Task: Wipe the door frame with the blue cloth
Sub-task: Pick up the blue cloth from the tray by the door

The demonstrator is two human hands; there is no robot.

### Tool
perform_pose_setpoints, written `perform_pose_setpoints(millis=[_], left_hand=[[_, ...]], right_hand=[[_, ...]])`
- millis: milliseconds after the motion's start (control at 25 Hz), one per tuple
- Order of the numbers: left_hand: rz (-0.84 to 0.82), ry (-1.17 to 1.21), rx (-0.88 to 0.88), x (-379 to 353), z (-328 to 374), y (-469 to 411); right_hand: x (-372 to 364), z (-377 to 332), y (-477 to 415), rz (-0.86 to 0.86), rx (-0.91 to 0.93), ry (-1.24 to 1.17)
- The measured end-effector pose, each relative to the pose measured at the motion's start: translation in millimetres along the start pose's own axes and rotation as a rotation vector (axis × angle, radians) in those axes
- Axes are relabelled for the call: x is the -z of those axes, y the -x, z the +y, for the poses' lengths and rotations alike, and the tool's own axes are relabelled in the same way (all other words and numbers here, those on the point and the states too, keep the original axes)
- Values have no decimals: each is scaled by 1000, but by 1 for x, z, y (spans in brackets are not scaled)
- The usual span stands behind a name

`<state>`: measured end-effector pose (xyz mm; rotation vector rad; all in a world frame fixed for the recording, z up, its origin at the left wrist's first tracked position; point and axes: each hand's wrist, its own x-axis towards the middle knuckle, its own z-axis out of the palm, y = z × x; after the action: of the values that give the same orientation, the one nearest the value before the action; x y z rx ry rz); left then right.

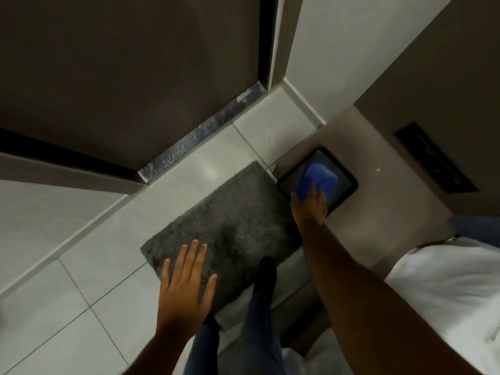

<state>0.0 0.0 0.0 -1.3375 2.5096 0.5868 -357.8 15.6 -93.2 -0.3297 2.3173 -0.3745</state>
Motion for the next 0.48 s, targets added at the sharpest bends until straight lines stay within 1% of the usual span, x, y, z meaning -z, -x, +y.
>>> perform_pose_setpoints(millis=[120, 160, 280, 360, 480], left_hand=[[-42, -21, 60, -13, 2, -12], [-21, -32, 71, -20, 0, -13], [-30, -10, 100, -22, -9, -13], [-33, -44, 96, -22, -18, -13], [-91, -95, 179, -4, -28, -15]], right_hand=[[-18, 7, -38, 32, -103, -15], [-20, 9, -47, 49, -122, -23], [-27, 23, -70, 120, -105, 3], [-20, 30, -86, 122, -88, -6], [-3, 35, -89, 121, -88, -88]])
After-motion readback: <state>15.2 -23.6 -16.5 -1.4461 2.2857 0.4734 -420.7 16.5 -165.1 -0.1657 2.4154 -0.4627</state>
